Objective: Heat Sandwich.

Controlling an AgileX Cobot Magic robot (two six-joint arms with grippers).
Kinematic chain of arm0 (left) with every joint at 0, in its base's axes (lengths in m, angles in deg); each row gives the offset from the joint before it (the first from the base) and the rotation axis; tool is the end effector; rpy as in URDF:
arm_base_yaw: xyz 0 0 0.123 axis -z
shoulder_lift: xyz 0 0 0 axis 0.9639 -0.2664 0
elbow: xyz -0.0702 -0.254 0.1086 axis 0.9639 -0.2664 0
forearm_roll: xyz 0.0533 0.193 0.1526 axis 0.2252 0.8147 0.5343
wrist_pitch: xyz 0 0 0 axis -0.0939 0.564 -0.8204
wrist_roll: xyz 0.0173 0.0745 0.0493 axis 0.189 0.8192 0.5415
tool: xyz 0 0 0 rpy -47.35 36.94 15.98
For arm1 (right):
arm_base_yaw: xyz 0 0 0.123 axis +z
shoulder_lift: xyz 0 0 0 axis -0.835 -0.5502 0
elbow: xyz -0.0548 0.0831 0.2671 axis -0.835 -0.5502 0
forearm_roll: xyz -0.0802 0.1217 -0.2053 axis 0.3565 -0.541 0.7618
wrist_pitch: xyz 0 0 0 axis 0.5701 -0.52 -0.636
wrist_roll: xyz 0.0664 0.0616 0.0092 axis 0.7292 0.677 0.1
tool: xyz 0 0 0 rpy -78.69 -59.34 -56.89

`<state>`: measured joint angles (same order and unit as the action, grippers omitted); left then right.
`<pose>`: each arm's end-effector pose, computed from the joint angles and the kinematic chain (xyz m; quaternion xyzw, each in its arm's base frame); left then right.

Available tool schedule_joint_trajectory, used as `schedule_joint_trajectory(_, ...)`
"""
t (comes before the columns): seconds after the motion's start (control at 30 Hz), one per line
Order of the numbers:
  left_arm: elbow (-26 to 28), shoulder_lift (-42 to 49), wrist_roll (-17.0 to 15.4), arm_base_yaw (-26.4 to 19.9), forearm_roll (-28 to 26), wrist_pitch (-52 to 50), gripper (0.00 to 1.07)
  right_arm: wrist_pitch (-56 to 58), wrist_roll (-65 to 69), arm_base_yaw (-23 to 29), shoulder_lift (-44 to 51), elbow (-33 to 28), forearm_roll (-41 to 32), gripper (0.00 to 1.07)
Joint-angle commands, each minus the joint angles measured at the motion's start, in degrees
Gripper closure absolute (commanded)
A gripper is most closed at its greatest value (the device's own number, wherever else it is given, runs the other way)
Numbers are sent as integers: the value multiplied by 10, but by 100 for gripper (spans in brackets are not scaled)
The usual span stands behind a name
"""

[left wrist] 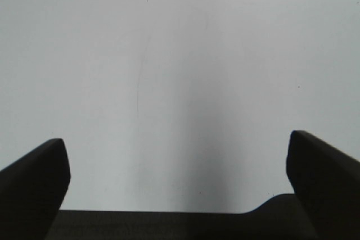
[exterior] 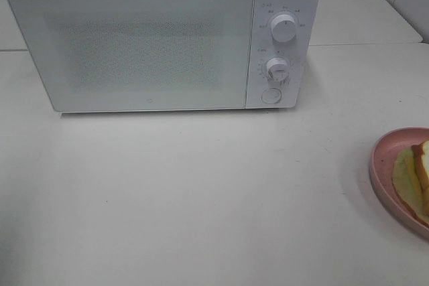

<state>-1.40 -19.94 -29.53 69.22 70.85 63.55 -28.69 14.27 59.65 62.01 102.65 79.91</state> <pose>0.0894 0.0010 0.3143 -0.0220 0.9398 -0.0188 0.3404 -0.0054 -0.0015 0.2809 0.0125 0.8447 0.0287 0.5343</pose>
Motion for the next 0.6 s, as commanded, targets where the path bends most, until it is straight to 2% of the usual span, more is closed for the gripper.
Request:
schedule_joint_trajectory(0.03, -29, 83, 7, -2, 0, 15, 5, -2, -7, -5, 15, -1, -1, 31)
schedule_joint_trajectory(0.2, -77, 154, 7, 14, -13, 25, 6, -2, -7, -5, 15, -1, -1, 31)
schedule_joint_trajectory(0.37, -97, 217, 22, 36, -3, 33, 6, -2, -7, -5, 15, -1, -1, 31)
schedule_joint_trajectory(0.6, -116, 320, 28, 36, 4, -13, 6, -2, -7, -5, 15, -1, -1, 31)
